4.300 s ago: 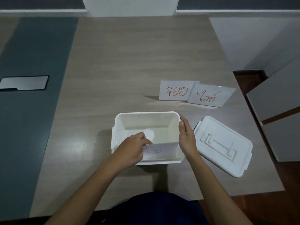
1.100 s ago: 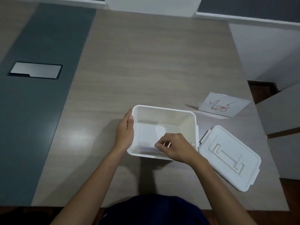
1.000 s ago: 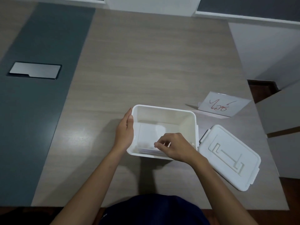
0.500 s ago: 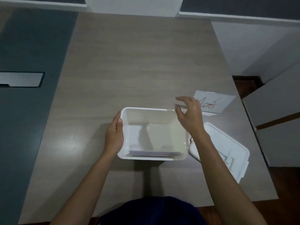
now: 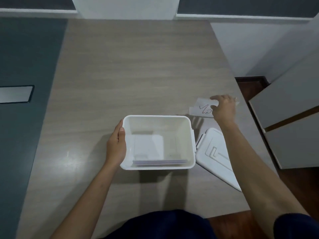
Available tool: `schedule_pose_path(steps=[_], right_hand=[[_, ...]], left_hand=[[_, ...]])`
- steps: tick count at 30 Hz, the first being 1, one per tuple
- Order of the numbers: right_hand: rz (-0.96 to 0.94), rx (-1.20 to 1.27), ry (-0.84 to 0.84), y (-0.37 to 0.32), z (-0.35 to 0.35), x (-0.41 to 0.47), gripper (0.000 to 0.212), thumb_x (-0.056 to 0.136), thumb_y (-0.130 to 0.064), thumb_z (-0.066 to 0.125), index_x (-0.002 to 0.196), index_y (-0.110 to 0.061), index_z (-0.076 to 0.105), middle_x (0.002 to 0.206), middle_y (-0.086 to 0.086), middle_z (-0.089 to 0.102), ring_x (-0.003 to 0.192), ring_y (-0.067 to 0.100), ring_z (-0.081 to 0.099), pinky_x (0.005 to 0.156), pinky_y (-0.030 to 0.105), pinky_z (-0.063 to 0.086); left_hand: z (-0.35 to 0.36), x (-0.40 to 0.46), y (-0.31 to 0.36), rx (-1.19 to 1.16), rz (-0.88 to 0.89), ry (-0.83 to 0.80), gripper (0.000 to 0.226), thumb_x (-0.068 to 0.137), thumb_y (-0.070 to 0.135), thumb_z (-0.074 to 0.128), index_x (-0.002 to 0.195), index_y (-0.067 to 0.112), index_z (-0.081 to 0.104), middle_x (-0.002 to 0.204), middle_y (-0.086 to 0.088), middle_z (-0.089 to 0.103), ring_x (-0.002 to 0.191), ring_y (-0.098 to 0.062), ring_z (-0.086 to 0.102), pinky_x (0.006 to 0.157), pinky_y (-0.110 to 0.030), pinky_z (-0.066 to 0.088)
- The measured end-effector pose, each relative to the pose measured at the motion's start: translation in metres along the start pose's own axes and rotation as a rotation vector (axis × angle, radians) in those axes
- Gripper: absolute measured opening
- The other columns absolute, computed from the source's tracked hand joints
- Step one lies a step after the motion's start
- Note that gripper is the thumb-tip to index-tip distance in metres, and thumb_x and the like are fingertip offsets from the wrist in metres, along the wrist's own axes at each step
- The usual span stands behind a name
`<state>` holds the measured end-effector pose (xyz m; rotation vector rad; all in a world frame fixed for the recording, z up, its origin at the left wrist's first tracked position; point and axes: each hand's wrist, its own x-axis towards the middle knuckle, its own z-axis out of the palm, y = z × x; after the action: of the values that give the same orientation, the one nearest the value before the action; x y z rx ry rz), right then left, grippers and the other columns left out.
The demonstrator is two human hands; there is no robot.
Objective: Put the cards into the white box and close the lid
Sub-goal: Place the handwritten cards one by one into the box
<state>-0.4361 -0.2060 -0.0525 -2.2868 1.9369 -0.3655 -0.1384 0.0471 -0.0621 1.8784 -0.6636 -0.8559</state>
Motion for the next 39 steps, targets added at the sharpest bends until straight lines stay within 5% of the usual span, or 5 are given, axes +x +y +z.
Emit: schedule_pose_path(steps=[5,10,19,27,39], right_hand=[[-0.013,0.182,-0.009,-0.012,0.004,-0.015,0.016,0.082,-0.003,0.072,0.095,-0.010,0.075,0.097,0.009,0.070,0.089,0.029,0.064,0.070,0.032,0.047],[-0.095,0.296,0.148,-0.036,0.005,-0.032,0.011,0.083,-0.001,0.070,0.090,-0.006,0.075,0.092,0.011,0.069,0.077,0.031,0.066,0.068,0.038,0.051],[-0.320,0.636,0.367,-0.124,-0.069,-0.058,0.007,0.086,-0.008,0.072,0.092,-0.009,0.075,0.090,0.005,0.069,0.080,0.009,0.063,0.076,0.012,0.045],[-0.552,0.647,0.100,-0.157,-0.093,-0.114,0.020,0.082,-0.008,0.076,0.102,-0.009,0.076,0.092,0.004,0.069,0.078,0.006,0.059,0.072,0.012,0.048],[-0.530,0.398,-0.438,-0.149,-0.029,-0.163,0.022,0.092,-0.010,0.064,0.109,-0.018,0.076,0.102,0.002,0.068,0.089,0.021,0.065,0.080,0.028,0.050]], left_hand=[[0.000,-0.002,0.001,-0.006,-0.009,0.000,0.042,0.103,0.028,0.030,0.142,0.032,0.046,0.132,0.020,0.051,0.120,0.001,0.045,0.099,-0.016,0.030],[-0.001,-0.001,0.001,0.000,-0.013,-0.001,0.042,0.103,0.030,0.029,0.142,0.035,0.045,0.130,0.020,0.052,0.119,0.000,0.046,0.098,-0.017,0.031],[-0.001,-0.001,-0.001,0.016,-0.026,0.002,0.042,0.102,0.033,0.030,0.141,0.037,0.045,0.138,0.014,0.053,0.124,-0.006,0.048,0.105,-0.025,0.036],[0.001,0.003,-0.006,0.019,-0.009,0.003,0.041,0.102,0.035,0.031,0.141,0.035,0.047,0.134,0.006,0.059,0.120,-0.016,0.055,0.106,-0.036,0.043],[0.000,0.002,-0.005,-0.040,-0.006,0.010,0.042,0.102,0.030,0.032,0.140,0.030,0.049,0.143,0.009,0.053,0.131,-0.009,0.048,0.113,-0.031,0.035]])
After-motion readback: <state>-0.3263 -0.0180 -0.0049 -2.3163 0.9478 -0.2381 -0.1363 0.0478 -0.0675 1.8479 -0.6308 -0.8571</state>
